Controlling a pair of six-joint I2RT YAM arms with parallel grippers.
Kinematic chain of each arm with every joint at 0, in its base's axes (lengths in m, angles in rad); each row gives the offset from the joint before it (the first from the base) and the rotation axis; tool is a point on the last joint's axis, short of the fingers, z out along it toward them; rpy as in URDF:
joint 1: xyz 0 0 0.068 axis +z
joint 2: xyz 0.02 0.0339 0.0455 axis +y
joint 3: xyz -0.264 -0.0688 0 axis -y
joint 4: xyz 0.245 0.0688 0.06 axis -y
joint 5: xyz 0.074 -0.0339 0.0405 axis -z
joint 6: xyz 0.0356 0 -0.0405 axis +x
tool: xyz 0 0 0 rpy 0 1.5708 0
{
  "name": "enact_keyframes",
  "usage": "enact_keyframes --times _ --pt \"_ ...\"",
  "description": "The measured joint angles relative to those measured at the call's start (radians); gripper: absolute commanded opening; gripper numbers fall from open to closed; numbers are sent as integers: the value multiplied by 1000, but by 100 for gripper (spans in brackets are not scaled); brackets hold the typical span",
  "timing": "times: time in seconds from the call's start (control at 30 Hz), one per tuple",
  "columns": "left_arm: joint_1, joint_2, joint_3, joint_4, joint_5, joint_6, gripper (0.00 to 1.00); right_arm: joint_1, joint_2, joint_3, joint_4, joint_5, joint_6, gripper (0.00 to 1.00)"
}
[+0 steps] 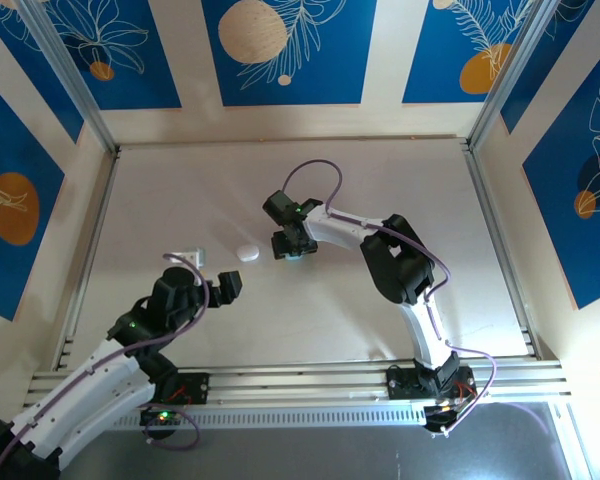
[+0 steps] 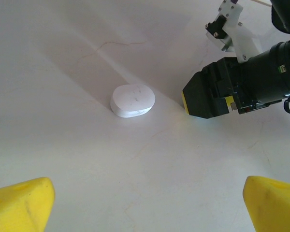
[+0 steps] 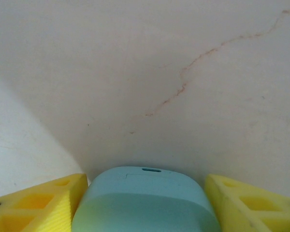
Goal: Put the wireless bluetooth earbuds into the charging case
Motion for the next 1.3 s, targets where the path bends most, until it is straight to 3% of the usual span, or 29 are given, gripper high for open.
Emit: enact_keyframes --times 0.23,0.43,0.73,0.93,1.3 --pt "3 35 6 5 -4 26 100 0 -15 -11 0 -12 -7 76" --pt "16 51 77 8 -55 82 100 -2 -157 -105 18 -16 -11 98" --pt "124 173 186 47 -111 187 100 -72 -563 -392 128 -7 -23 99" --pt "253 223 186 134 -113 262 100 -216 -859 -644 210 14 -60 99" --pt "493 374 94 364 -74 352 100 -624 -1263 -1072 431 -35 -180 99"
